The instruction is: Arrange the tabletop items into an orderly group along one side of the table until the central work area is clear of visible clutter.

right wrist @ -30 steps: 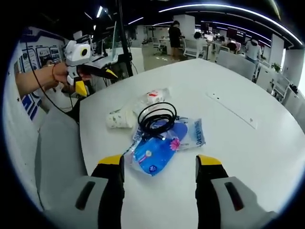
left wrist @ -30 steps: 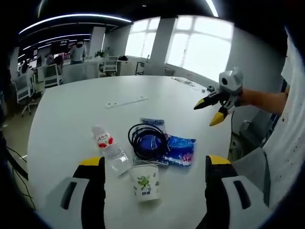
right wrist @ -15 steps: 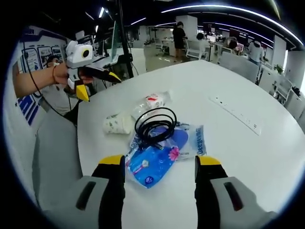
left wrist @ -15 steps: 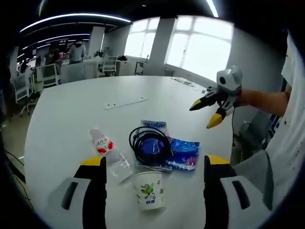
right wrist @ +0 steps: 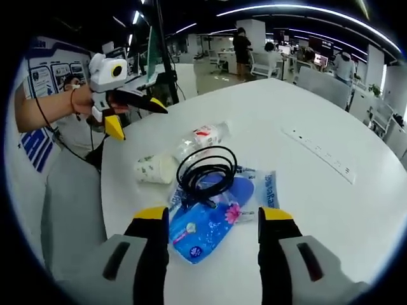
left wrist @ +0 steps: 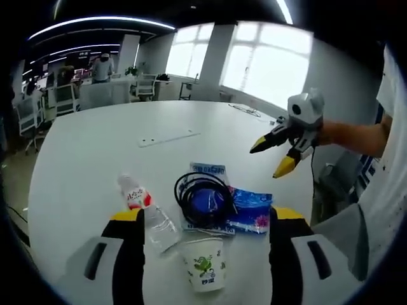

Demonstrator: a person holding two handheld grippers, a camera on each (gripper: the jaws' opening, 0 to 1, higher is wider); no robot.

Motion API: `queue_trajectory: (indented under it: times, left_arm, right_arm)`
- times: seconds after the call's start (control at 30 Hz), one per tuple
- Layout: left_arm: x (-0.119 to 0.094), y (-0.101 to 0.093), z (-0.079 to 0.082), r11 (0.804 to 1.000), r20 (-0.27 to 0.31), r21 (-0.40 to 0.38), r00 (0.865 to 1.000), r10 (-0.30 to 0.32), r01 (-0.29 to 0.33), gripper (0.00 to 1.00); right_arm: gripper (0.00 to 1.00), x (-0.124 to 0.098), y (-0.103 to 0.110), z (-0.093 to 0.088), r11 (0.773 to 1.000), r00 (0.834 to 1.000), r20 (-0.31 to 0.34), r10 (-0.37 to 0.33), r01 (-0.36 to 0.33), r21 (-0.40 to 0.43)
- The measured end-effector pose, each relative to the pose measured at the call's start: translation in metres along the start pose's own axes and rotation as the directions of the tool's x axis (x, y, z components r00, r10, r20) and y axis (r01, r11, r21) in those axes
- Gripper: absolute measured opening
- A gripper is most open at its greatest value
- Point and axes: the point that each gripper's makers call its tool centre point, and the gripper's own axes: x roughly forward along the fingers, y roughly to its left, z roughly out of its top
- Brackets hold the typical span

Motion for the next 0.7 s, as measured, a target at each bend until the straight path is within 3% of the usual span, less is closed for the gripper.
queue_trajectory:
  times: [0.7]
  left_arm:
    - [0.029,0.013,0.002,1.0,-0.008,-0.01,1.0,-0.014,0.014,0.75]
  right_arm:
    - [0.52,0.032,-0.014,0.008,1.0,1.0,-0.003,0.021,-0.021,0.014]
